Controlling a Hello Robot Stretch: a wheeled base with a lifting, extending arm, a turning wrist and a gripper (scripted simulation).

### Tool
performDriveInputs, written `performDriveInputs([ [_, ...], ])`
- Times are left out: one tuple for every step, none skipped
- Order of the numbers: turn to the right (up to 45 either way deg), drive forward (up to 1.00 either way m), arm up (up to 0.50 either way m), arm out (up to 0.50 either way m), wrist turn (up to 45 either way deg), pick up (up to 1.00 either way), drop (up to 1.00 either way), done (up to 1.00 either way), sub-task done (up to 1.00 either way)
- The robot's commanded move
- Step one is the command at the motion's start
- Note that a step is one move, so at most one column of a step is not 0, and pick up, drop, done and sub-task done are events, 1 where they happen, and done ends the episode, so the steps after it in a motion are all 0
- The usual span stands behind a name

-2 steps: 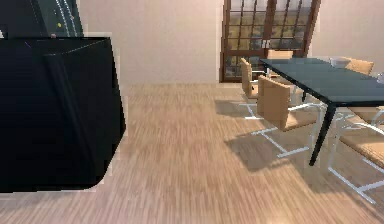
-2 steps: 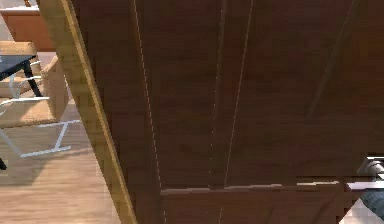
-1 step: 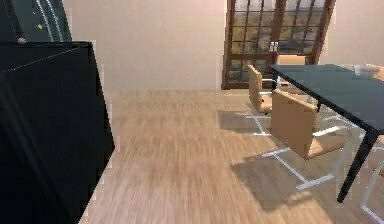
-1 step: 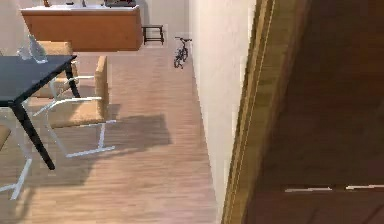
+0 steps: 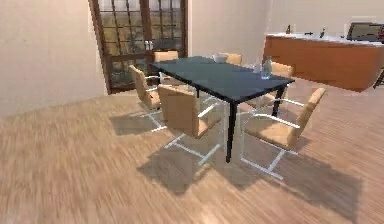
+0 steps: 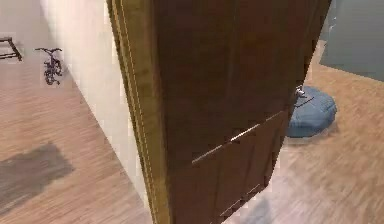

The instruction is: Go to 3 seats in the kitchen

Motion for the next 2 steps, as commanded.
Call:
performDriveInputs([
  [0.0,0.8,0.0,0.0,0.0,0.0,0.0,0.0,0.0],
  [0.0,0.0,0.0,0.0,0.0,0.0,0.0,0.0,1.0],
])
